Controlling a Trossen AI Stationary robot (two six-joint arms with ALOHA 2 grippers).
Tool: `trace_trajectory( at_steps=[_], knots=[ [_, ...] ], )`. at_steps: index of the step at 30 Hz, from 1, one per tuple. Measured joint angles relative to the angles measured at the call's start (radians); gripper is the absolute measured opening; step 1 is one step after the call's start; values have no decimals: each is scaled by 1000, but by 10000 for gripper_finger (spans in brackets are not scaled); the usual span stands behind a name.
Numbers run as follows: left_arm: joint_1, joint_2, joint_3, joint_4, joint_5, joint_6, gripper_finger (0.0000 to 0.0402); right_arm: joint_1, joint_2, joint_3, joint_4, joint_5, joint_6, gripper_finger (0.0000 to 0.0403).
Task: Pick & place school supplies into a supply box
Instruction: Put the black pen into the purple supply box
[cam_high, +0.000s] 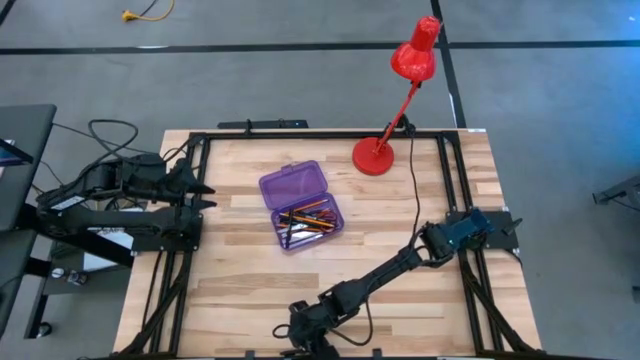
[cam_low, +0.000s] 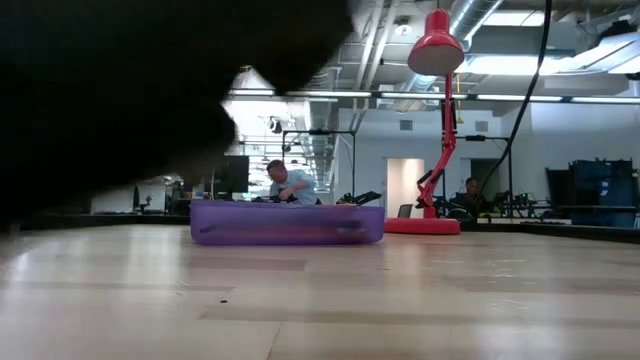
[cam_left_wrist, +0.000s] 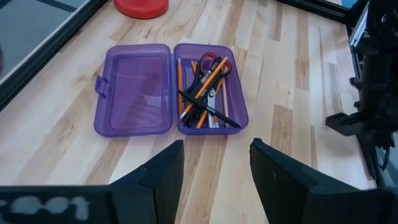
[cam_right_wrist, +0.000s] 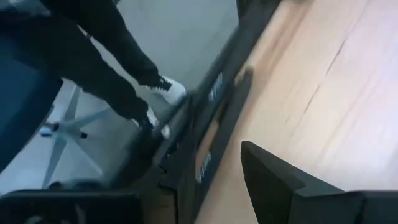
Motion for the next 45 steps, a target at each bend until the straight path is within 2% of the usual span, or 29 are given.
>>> trace_trajectory(
  at_steps=[8,20,45],
  knots=[
    [0,0,0,0,3,-5,168,9,-3,10,4,24,-34,122],
    [0,0,0,1,4,-8,168,27,-3,10,-65,127,-75,122],
    [0,0,0,1,3,-6,168,30,-3,10,-48,75,-146,122]
  ],
)
